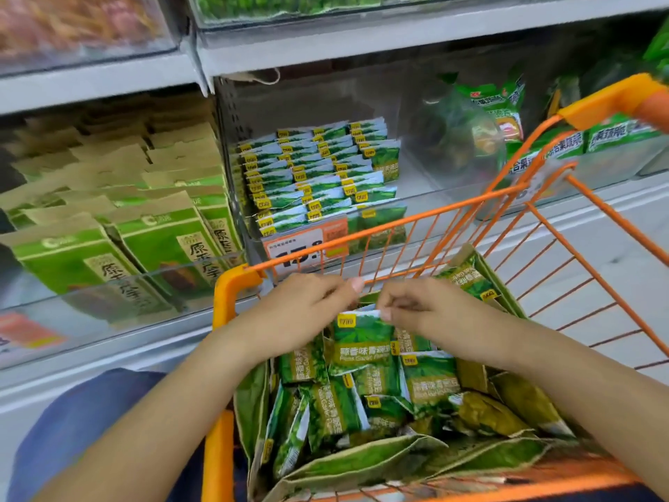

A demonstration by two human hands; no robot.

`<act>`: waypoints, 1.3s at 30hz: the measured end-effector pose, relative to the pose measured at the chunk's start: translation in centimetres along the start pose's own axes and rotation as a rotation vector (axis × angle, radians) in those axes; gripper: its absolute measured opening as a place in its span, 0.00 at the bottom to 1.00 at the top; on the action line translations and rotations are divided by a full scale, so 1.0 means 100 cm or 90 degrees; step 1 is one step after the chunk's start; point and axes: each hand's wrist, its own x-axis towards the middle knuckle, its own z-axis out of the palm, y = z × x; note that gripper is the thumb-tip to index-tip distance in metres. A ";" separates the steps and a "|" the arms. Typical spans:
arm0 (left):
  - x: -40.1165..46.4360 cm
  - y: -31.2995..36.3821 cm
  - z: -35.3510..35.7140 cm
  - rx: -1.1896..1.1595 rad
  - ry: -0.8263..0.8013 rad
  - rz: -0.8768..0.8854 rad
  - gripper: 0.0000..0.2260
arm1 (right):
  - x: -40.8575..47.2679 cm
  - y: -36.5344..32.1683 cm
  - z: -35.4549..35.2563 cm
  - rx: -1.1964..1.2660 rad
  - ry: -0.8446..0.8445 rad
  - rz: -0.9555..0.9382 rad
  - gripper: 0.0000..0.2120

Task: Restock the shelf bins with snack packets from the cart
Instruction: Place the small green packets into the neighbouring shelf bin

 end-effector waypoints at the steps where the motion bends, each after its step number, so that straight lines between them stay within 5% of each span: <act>1: -0.001 0.002 -0.001 -0.042 0.010 -0.004 0.26 | 0.000 -0.001 -0.001 0.035 0.022 0.002 0.09; 9: -0.008 0.007 -0.004 -0.140 -0.038 0.064 0.21 | -0.001 -0.003 0.002 0.122 0.201 -0.043 0.05; 12: -0.008 0.010 -0.008 -0.139 0.103 0.024 0.19 | 0.000 -0.003 -0.009 0.073 0.356 -0.054 0.07; 14: -0.003 0.011 -0.014 -0.110 0.280 -0.010 0.19 | 0.001 0.001 -0.017 -0.091 0.387 -0.014 0.08; 17: 0.015 0.027 -0.028 -0.072 0.456 -0.006 0.26 | 0.004 0.016 -0.018 -0.432 0.238 0.051 0.15; 22: 0.095 0.053 -0.046 0.031 0.433 0.090 0.13 | 0.005 0.035 0.000 -0.602 -0.155 0.154 0.21; 28: 0.205 0.050 -0.051 0.172 0.326 -0.010 0.14 | 0.011 0.038 0.003 -0.594 -0.167 0.149 0.20; 33: 0.234 0.031 -0.045 0.352 0.178 -0.108 0.04 | 0.011 0.036 0.005 -0.590 -0.181 0.154 0.20; 39: 0.243 0.031 -0.041 0.419 0.216 -0.149 0.03 | 0.010 0.036 0.006 -0.586 -0.162 0.146 0.19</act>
